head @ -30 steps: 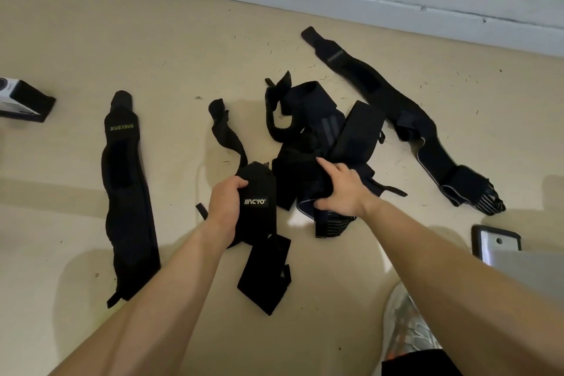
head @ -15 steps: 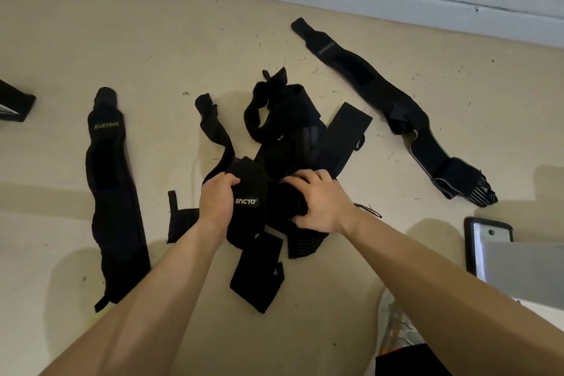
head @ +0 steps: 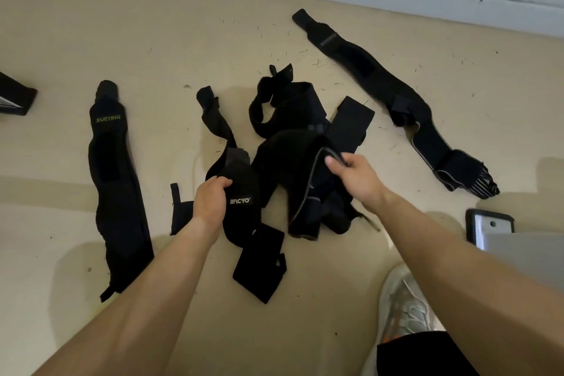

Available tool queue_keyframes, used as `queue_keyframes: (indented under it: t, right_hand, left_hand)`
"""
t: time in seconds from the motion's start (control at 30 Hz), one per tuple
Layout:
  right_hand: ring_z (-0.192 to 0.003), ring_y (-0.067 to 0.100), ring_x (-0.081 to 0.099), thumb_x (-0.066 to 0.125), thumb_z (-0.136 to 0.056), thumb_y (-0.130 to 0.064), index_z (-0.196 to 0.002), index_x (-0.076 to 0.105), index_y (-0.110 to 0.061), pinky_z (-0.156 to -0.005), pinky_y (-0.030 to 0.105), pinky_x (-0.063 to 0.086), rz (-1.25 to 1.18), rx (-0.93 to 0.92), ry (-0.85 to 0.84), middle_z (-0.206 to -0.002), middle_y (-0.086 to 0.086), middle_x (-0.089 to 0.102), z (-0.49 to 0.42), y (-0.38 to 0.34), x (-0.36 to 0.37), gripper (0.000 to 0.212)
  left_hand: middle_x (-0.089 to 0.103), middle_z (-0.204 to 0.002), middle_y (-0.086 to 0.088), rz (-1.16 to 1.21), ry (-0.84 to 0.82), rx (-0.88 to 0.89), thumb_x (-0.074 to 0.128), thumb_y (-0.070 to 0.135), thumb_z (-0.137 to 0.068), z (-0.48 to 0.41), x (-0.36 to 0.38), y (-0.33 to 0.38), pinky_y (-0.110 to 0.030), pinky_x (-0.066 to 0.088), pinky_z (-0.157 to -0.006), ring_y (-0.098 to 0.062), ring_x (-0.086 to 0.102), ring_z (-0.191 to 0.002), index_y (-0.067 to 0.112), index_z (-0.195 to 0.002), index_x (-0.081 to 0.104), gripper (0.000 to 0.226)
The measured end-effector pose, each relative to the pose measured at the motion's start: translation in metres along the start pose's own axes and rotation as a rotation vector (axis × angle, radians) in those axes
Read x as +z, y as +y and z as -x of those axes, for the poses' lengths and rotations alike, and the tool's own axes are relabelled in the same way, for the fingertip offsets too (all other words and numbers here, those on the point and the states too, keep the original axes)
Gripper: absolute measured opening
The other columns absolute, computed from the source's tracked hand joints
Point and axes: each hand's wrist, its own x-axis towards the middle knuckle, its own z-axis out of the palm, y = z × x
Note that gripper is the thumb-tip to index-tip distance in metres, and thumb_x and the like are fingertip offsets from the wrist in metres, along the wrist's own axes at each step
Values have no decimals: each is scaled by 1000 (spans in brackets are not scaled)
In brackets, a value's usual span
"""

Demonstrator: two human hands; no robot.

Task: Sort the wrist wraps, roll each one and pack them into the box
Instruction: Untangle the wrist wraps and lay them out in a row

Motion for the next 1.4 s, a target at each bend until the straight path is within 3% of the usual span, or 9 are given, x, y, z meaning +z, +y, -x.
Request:
queue_keyframes:
  t: [0.07, 0.17, 0.53, 0.67, 0.8, 0.87, 1.03, 1.23, 1.4]
  right_hand:
    - [-85, 32, 65, 59, -103, -30, -102, 63, 10, -84, 43, 51, -214, 28, -27, -91, 21, 67, 1, -11, -16, 40]
    - [-110, 30, 71, 54, -105, -30, -120, 67, 0, -99, 42, 54, -356, 85, -93, -117, 16, 74, 5, -22, -30, 37]
    - [-107, 28, 73, 59, -102, -31, -119, 70, -5, -96, 40, 56, -483, 159, -125, -115, 14, 75, 15, -31, -25, 33]
    - [-88, 25, 75, 81, -86, -27, -106, 74, -3, -97, 44, 57, 57, 200, -87, -95, 10, 78, 11, -17, -32, 31]
    - [-114, 34, 58, 90, -73, -26, -129, 54, -8, -97, 40, 49, 781, 467, -149, -124, 12, 61, 13, -7, -36, 69]
    - [-126, 38, 44, 89, -69, -38, -139, 39, -15, -103, 46, 45, 927, 474, -142, -137, 15, 45, 13, -14, -30, 89]
    - [-136, 39, 35, 78, -74, -61, -148, 40, -14, -110, 46, 37, 691, 182, 51, -146, 14, 39, -9, -53, -3, 95]
    - [-103, 19, 63, 63, -87, -11, -122, 61, -23, -89, 31, 47, 295, 44, 65, -107, -5, 68, -28, -59, 12, 37]
    - [-80, 13, 73, 52, -84, 19, -96, 69, -17, -70, 24, 56, -83, -7, 24, -81, -5, 76, -12, -40, 3, 41]
  left_hand:
    - [72, -116, -13, 14, 5, -19, 50, 23, -100, 2, 0, 2, -47, 52, -104, -32, 66, -112, 14, -105, 69, 22]
    - [73, -116, -14, 41, 1, -18, 50, 22, -99, 6, 4, 3, -44, 54, -98, -31, 68, -109, 13, -107, 71, 24]
    - [74, -100, -10, 189, -101, 2, 54, 16, -91, 22, 21, 14, -45, 52, -95, -29, 68, -98, 9, -99, 69, 19]
    - [72, -110, -14, 86, -70, -44, 55, 20, -92, 20, 13, 9, -41, 54, -83, -31, 68, -104, 10, -110, 67, 24]
    - [72, -102, -13, -82, -37, -40, 56, 23, -93, 16, 5, 2, -43, 51, -89, -31, 67, -104, 10, -97, 70, 19]
    - [72, -102, -13, -102, -34, -36, 55, 22, -94, 14, 4, 0, -42, 50, -88, -30, 66, -102, 11, -95, 69, 18]
    - [71, -113, -13, -78, -58, -17, 54, 24, -95, 14, 8, 3, -45, 52, -98, -29, 66, -107, 13, -104, 68, 20]
    - [69, -110, -12, -56, -71, 3, 51, 21, -98, 9, 8, 4, -39, 51, -89, -28, 64, -108, 16, -97, 66, 16]
    - [72, -112, -17, -18, -67, 20, 54, 22, -95, 11, 12, 9, -49, 55, -99, -33, 67, -109, 9, -103, 71, 23]
